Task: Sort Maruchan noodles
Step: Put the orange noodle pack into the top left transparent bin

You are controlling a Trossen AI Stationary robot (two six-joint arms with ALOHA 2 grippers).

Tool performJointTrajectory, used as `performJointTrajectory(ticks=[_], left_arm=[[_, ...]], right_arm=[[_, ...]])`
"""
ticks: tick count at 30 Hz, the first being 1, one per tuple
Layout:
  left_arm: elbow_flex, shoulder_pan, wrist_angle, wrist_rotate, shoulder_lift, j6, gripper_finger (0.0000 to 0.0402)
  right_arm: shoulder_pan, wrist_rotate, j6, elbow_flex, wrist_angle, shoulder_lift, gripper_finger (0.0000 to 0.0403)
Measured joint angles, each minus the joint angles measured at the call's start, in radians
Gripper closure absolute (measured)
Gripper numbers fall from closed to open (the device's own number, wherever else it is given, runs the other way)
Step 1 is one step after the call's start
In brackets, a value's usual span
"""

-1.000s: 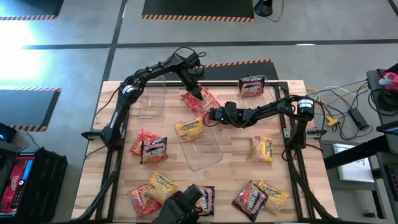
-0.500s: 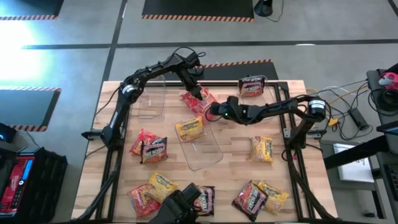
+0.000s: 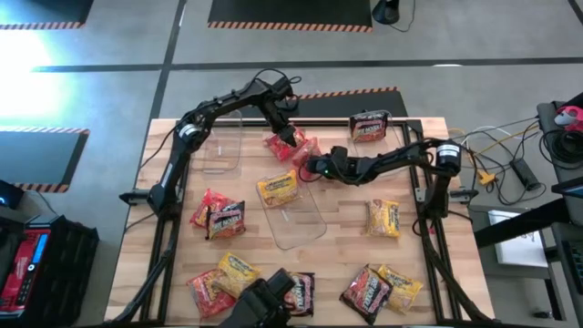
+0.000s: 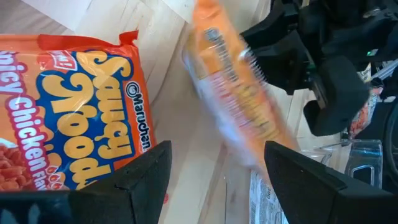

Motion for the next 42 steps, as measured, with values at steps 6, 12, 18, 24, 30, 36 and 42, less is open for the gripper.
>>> performJointTrajectory(ticks=[6, 12, 18, 24, 30, 36, 42], left_arm=[[-0.003, 0.000, -0.001, 0.000, 0.001, -0.006, 0.0162], [-0.004, -0.010, -0.002, -0.001, 0.001, -0.027, 0.0162], [-0.004, -0.023, -0.002, -0.044, 0.001, -0.057, 0.0162], [-0.004, -0.025, -0.003, -0.043, 0.001, -0.115, 0.0162], [-0.004, -0.044, -0.036, -0.015, 0.001, -0.175, 0.0162], [-0.004, -0.084, -0.005, 0.008, 0.001, -0.222, 0.0162], [-0.004, -0.104, 0.006, -0.002, 0.001, -0.244, 0.0162]], right_arm=[[-0.006, -0.004, -0.018, 0.000, 0.027, 0.008, 0.0310], [-0.023, -0.012, -0.036, 0.000, 0.048, 0.012, 0.0310], [-0.033, -0.013, -0.058, 0.000, 0.054, 0.012, 0.0310], [-0.033, -0.012, -0.060, 0.000, 0.055, 0.012, 0.0310], [-0.033, -0.012, -0.064, 0.000, 0.056, 0.012, 0.0310], [-0.033, -0.012, -0.075, 0.000, 0.065, 0.012, 0.0310], [-0.033, -0.012, -0.079, 0.000, 0.075, 0.012, 0.0310]])
